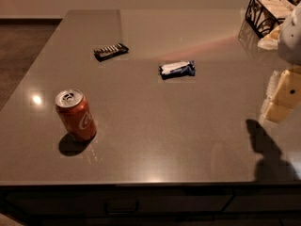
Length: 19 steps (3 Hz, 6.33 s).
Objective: Pick coke can
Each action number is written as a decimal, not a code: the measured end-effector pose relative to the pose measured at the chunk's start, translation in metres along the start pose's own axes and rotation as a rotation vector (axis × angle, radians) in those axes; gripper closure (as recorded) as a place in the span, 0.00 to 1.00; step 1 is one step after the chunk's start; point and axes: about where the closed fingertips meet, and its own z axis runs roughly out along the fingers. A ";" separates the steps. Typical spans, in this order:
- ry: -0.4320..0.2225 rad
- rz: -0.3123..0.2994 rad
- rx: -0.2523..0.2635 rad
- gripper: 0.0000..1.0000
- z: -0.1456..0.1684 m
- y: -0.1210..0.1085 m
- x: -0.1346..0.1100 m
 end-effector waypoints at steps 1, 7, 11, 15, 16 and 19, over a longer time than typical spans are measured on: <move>0.000 0.000 0.000 0.00 0.000 0.000 0.000; -0.505 -0.301 -0.225 0.00 0.076 0.134 -0.338; -0.522 -0.334 -0.252 0.00 0.107 0.141 -0.389; -0.539 -0.346 -0.278 0.36 0.132 0.111 -0.372; -0.554 -0.353 -0.286 0.59 0.125 0.105 -0.369; -0.632 -0.379 -0.326 1.00 0.030 0.058 -0.360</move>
Offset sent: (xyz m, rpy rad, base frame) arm 0.0189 0.0912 0.0172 0.2117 0.0103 0.1791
